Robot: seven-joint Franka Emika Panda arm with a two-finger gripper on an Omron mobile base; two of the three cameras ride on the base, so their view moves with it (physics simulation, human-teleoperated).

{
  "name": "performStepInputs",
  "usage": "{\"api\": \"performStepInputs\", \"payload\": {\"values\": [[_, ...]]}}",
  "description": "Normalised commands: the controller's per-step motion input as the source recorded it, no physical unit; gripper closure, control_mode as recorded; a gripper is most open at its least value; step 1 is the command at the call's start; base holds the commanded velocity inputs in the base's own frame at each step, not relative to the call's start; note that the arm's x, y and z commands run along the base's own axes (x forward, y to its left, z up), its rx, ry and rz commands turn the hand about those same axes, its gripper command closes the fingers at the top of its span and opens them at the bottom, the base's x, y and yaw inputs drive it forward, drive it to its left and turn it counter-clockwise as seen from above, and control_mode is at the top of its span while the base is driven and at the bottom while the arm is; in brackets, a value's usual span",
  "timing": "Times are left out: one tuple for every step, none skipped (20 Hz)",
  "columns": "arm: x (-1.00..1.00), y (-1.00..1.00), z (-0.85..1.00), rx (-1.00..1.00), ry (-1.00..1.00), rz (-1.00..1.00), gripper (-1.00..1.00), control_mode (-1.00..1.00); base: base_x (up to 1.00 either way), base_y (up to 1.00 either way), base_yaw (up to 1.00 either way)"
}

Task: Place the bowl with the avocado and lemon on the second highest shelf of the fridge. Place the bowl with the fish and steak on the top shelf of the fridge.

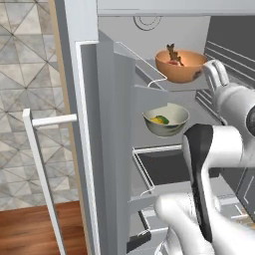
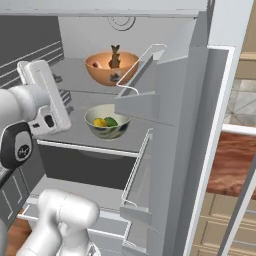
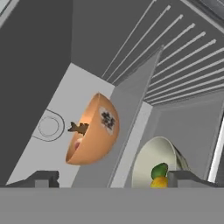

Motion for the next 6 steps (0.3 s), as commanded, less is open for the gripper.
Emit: {"api": "performStepInputs", "payload": {"values": [[-1.00,0.36,0.00,0.00,0.00,0.00,-1.00,-1.00,0.00,0.00,0.00],[-1.00,0.28,0.20,0.00,0.00,0.03,-1.00,-1.00,0.00,0.00,0.00],[-1.00,0.21,0.39,0.00,0.00,0.03,-1.00,-1.00,0.00,0.00,0.00],[-1.00,0.11,0.60,0.00,-0.02,0.00,-1.00,-1.00,0.00,0.00,0.00],[-1.00,0.00,0.74,0.00,-0.13,0.00,-1.00,-1.00,0.00,0.00,0.00],[-1.00,-0.28,0.64,0.00,-0.15,0.00,-1.00,-1.00,0.00,0.00,0.00]]}}
